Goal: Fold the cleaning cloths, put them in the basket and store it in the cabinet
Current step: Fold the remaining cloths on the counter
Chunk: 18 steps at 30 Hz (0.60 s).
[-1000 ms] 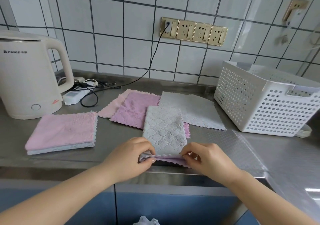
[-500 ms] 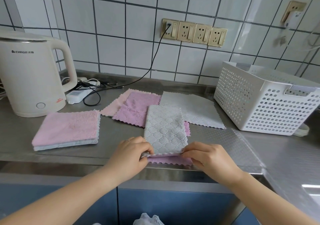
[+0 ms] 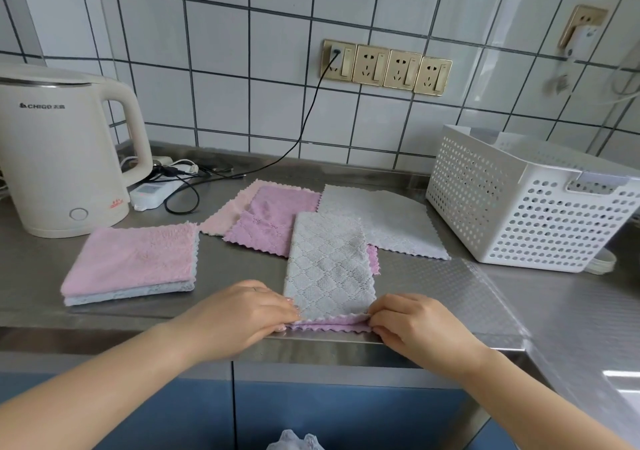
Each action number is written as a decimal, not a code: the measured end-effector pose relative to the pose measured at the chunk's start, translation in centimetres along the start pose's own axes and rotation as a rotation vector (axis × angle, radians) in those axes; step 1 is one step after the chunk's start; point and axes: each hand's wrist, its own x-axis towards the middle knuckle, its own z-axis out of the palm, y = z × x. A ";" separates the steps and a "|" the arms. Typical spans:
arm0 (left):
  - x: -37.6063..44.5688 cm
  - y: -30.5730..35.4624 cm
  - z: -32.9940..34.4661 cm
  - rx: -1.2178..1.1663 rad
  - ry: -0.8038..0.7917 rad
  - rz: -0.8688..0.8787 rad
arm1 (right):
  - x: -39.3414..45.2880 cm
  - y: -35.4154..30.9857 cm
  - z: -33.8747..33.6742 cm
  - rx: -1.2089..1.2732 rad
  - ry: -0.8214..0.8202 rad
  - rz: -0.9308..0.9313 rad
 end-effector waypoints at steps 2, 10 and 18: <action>0.2 0.0 -0.2 -0.008 0.018 0.019 | 0.3 -0.1 0.1 0.029 0.065 0.046; 1.7 1.9 -0.4 -0.319 0.278 -0.360 | 3.0 -0.7 -1.1 0.490 0.287 0.461; 10.5 -3.8 0.0 -1.008 0.526 -0.884 | 9.7 4.7 0.5 0.722 0.339 0.891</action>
